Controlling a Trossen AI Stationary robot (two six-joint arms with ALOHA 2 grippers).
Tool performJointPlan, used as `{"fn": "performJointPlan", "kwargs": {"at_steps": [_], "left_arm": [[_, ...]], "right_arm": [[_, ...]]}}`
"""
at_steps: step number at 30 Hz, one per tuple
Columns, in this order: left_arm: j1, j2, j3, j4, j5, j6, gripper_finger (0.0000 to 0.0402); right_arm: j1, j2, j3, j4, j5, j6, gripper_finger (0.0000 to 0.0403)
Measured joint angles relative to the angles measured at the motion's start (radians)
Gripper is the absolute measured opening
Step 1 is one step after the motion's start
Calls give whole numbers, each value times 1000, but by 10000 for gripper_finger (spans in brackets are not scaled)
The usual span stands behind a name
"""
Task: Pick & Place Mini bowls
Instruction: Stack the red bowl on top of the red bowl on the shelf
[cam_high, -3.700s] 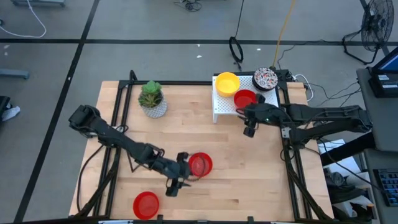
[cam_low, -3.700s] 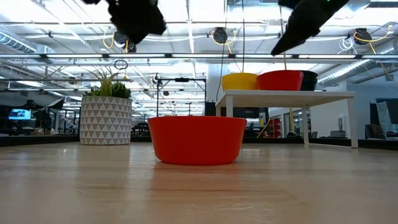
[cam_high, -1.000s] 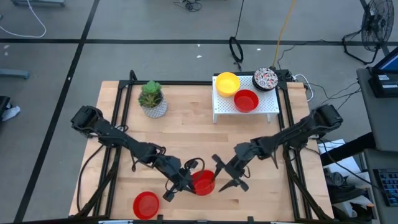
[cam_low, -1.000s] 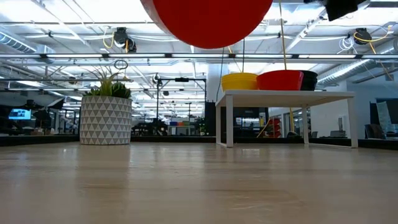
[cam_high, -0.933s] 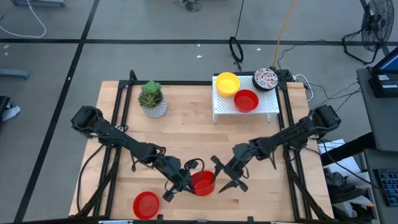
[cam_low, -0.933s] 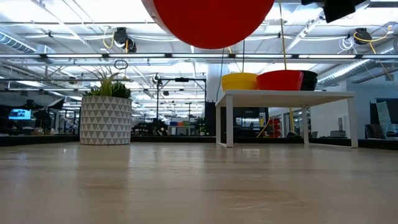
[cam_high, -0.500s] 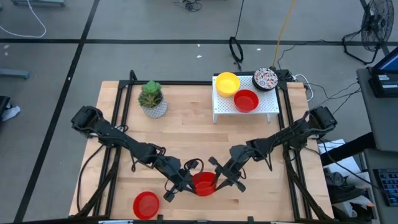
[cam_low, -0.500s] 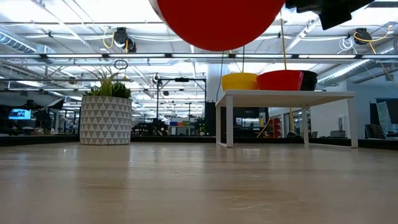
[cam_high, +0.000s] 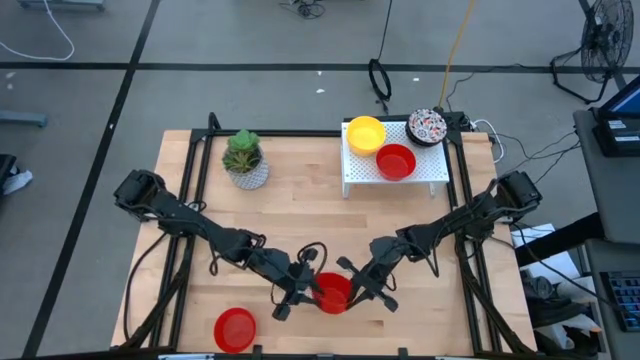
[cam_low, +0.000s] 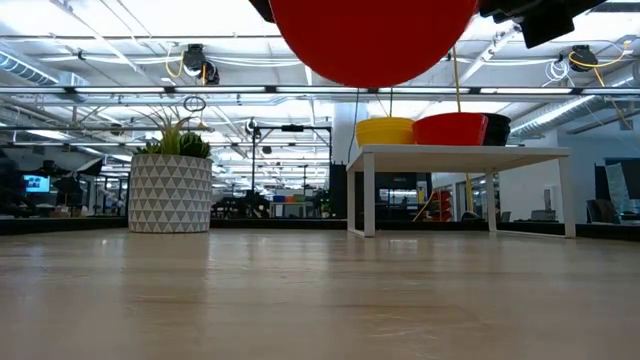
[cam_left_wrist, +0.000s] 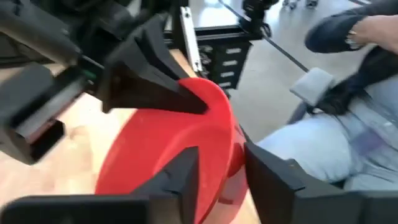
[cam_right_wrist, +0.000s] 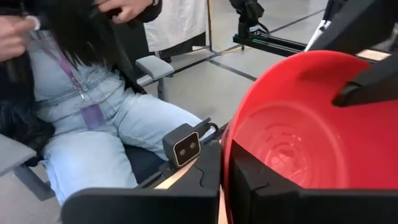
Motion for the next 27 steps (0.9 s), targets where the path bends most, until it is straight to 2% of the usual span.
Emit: {"fn": "performJointPlan", "kwargs": {"at_steps": [5, 12, 16, 21, 24, 27], "left_arm": [[-2, 0, 0, 45, -33, 4, 196], [-3, 0, 0, 186, -132, -53, 259], [-3, 0, 0, 216, -164, -70, 273], [2, 0, 0, 212, -175, -66, 274], [9, 0, 0, 213, -174, -86, 274], [12, 0, 0, 219, -174, -123, 275]], "right_arm": [[-4, -24, 0, -58, 81, 59, 0], [-15, -221, 1, -461, 368, 66, 0], [-13, -378, 1, -651, 560, 87, 0], [-16, -549, 1, -757, 819, 85, 0], [-44, -617, 1, -795, 978, 86, 0], [-107, -652, 1, -854, 1089, 89, 0]]}}
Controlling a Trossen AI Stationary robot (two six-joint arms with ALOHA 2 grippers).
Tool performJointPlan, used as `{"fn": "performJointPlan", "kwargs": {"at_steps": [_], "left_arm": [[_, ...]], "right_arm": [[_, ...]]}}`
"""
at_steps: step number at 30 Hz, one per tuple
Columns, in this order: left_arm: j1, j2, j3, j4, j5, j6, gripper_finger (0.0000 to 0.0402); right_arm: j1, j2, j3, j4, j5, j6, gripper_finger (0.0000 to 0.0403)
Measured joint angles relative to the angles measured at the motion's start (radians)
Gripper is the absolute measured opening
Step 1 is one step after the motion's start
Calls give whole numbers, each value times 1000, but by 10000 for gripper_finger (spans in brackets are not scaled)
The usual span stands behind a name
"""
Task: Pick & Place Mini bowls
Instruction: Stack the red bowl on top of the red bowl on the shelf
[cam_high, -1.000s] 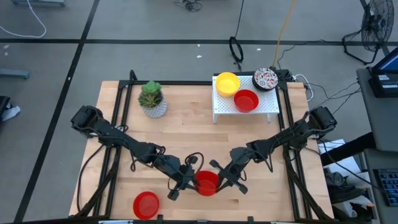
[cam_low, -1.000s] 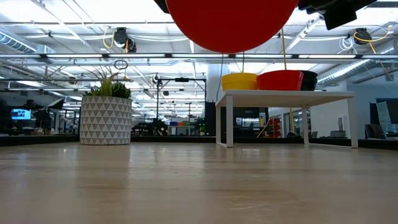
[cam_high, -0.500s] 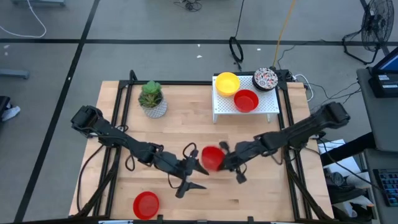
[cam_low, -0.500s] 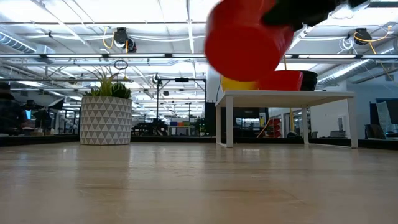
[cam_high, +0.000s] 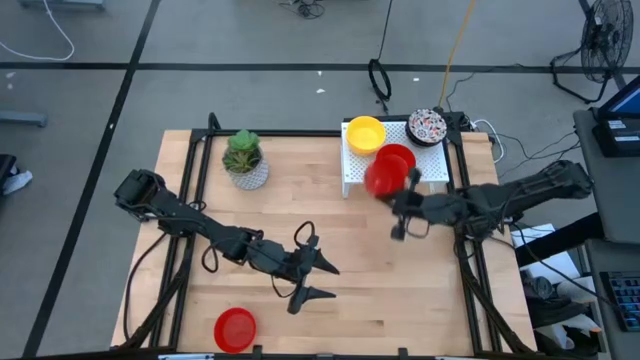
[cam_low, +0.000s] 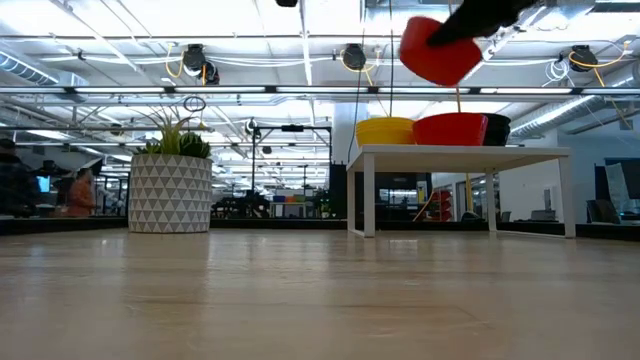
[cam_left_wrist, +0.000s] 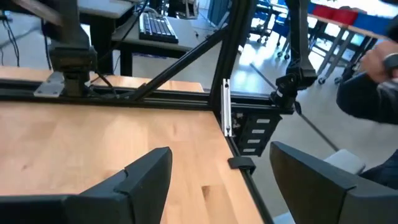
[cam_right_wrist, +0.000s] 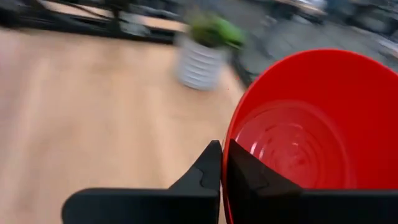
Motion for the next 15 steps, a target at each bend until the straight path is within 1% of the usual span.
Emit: {"fn": "performJointPlan", "kwargs": {"at_steps": [2, 5, 8, 12, 13, 15], "left_arm": [[0, 0, 0, -1, 0, -24, 274], [-1, 0, 0, -1, 0, -60, 274], [-1, 0, 0, -4, 4, -100, 275], [-1, 0, 0, -6, 35, -140, 274], [-1, 0, 0, -10, 39, -147, 274], [-2, 0, 0, -16, 52, -162, 275]], "right_arm": [[-59, -9, 0, -38, 38, 17, 0], [-161, -8, 0, -101, 36, 53, 0], [-253, 6, 0, -145, 11, 86, 0], [-337, 29, 0, -161, 8, 102, 0], [-351, 34, 0, -163, -1, 102, 0], [-374, 47, 0, -161, -56, 103, 0]]}}
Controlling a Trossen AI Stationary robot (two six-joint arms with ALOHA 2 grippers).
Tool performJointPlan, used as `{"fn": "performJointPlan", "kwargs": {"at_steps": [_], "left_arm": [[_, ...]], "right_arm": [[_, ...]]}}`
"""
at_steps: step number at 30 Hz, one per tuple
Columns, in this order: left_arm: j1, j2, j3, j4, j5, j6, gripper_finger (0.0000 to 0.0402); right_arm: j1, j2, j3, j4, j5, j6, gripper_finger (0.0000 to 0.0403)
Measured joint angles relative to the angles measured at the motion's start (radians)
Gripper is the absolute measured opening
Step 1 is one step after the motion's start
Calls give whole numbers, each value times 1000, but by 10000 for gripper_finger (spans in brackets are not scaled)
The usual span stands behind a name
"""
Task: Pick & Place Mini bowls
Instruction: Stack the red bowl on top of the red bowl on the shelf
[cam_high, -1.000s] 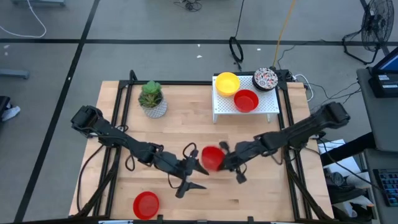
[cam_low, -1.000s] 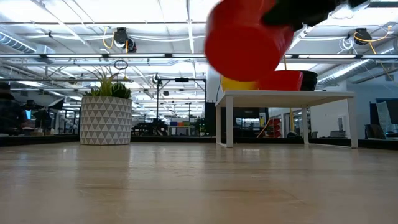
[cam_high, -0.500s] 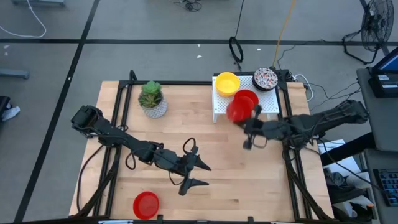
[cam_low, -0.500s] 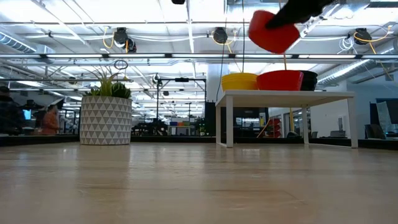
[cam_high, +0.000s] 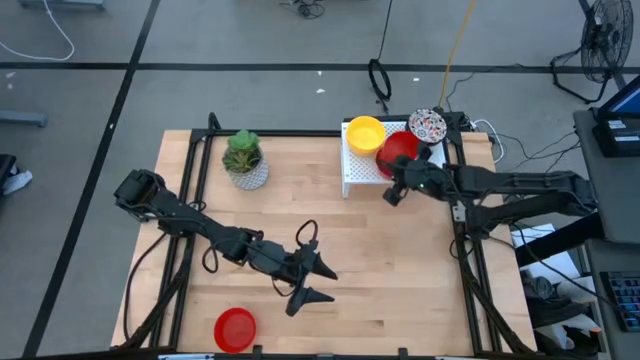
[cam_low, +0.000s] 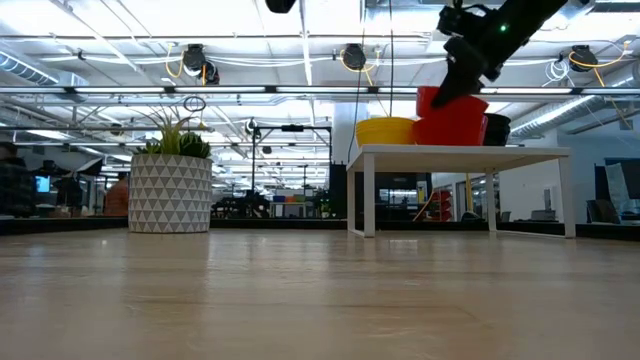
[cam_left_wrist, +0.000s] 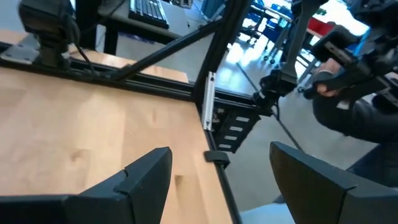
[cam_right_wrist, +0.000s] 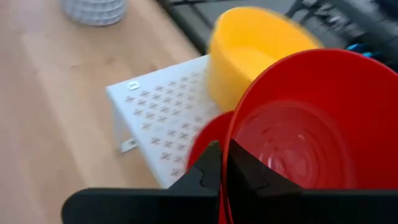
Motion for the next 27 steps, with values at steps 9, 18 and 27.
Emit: {"fn": "performJointPlan", "kwargs": {"at_steps": [9, 18, 27], "left_arm": [[0, 0, 0, -29, 21, -4, 275], [-1, 0, 0, -143, 39, -53, 274], [-35, 0, 0, -287, 76, -145, 273]], "right_arm": [[-20, 18, 0, 18, -62, 0, 2], [-20, 13, 0, 20, -62, -26, 66], [16, -45, 0, 68, -62, -91, 154]]}}
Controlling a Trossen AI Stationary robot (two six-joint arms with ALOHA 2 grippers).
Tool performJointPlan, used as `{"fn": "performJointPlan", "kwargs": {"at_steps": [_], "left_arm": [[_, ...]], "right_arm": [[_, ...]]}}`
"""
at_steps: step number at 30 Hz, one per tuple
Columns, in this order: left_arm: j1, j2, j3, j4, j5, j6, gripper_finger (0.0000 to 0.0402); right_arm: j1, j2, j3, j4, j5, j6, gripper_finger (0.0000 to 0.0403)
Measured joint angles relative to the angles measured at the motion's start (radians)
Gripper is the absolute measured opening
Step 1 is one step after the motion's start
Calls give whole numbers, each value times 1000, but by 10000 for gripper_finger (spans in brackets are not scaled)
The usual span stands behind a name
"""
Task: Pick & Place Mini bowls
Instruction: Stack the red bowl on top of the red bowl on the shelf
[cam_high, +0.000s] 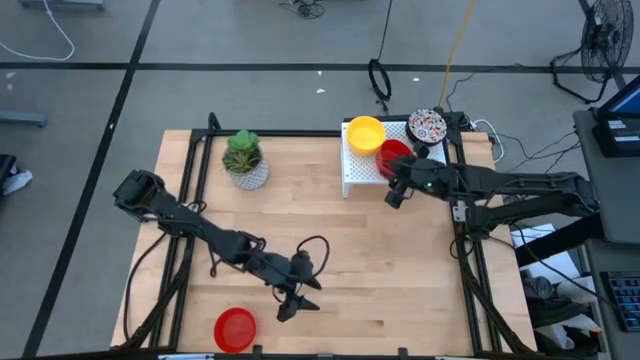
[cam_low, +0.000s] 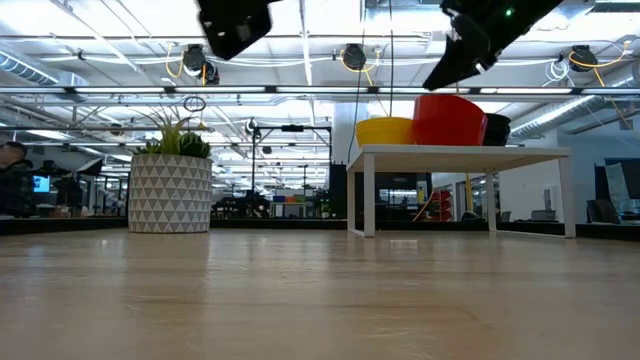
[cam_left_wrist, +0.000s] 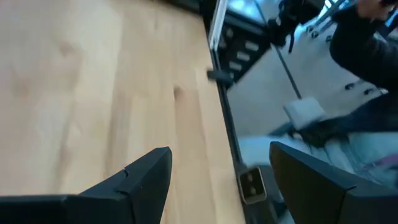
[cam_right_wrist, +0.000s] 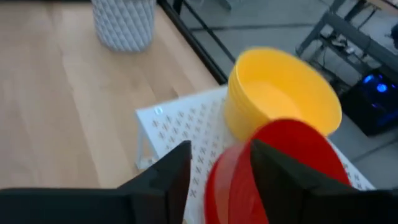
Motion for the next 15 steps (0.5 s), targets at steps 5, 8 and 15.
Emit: {"fn": "performJointPlan", "kwargs": {"at_steps": [5, 8, 15], "left_arm": [[-58, 0, 0, -109, 93, -142, 273], [-109, 0, 0, -204, 122, -215, 273], [-250, 0, 0, -278, 45, -577, 273]], "right_arm": [[42, -45, 0, 46, 0, 8, 178], [73, -63, 0, 66, -1, 11, 182], [151, -68, 0, 89, -3, 11, 183]]}}
